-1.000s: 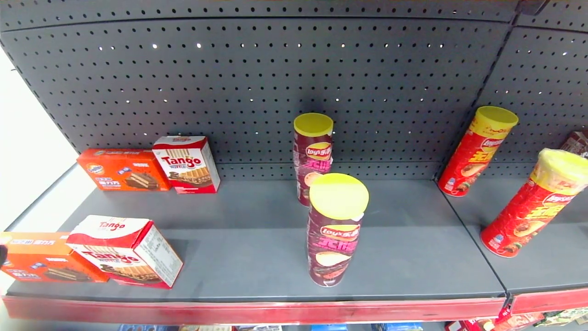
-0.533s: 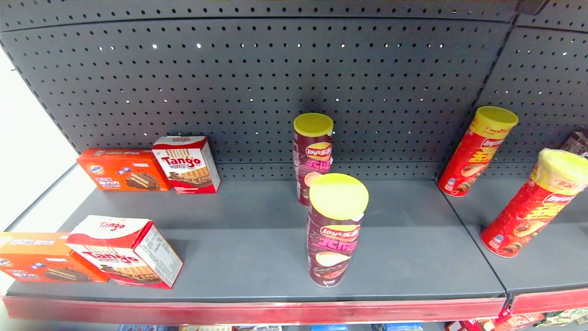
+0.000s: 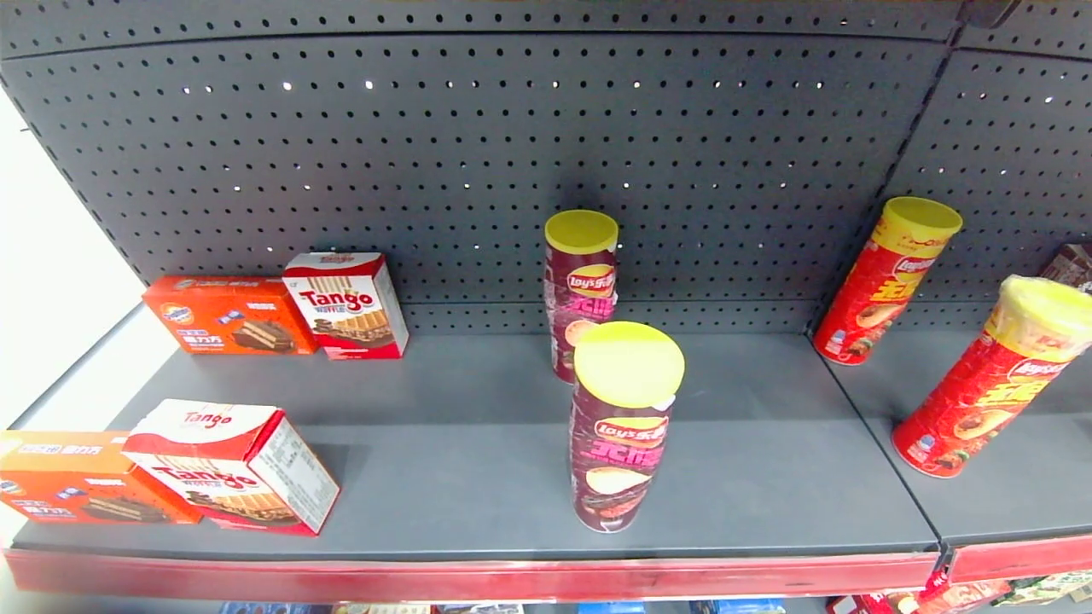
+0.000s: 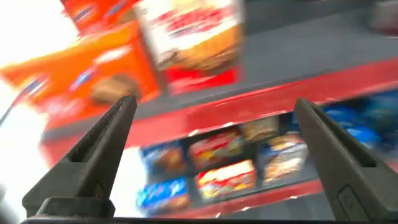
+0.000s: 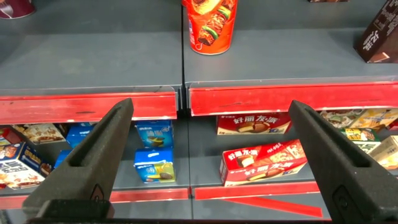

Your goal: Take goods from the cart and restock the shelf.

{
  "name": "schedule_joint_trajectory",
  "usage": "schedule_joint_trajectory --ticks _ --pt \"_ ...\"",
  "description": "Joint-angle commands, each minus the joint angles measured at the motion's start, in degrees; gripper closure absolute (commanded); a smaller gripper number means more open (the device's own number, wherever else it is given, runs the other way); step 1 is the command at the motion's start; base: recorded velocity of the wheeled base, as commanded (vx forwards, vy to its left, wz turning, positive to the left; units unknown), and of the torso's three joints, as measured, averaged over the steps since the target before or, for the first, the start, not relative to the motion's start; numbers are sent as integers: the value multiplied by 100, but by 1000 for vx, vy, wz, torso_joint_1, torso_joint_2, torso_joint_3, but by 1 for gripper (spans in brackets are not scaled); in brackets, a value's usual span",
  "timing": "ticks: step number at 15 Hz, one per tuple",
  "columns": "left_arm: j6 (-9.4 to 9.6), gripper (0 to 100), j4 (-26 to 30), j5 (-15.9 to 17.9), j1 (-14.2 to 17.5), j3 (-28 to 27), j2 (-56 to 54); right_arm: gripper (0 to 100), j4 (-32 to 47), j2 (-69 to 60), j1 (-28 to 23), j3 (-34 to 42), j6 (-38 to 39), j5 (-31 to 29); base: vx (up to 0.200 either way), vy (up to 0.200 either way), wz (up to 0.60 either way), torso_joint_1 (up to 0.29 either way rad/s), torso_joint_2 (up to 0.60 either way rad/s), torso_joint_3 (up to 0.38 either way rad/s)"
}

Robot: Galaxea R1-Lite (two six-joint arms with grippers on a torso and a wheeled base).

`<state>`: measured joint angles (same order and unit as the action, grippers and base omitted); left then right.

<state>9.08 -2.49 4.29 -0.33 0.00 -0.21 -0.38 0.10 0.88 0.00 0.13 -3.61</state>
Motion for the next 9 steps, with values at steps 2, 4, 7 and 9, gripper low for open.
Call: schedule_joint_trajectory --ticks 2,4,7,9 --pt "-803 0 231 -614 -2 0 21 0 3 8 0 0 4 0 0 0 0 0 0 0" --pt "-618 0 249 -51 -11 0 21 0 3 8 0 0 4 0 0 0 0 0 0 0" --pt "-557 0 249 -34 -2 0 21 0 -6 8 0 0 4 0 0 0 0 0 0 0" --pt "-539 0 249 -25 -2 0 21 0 -6 8 0 0 -22 18 0 0 0 0 0 0"
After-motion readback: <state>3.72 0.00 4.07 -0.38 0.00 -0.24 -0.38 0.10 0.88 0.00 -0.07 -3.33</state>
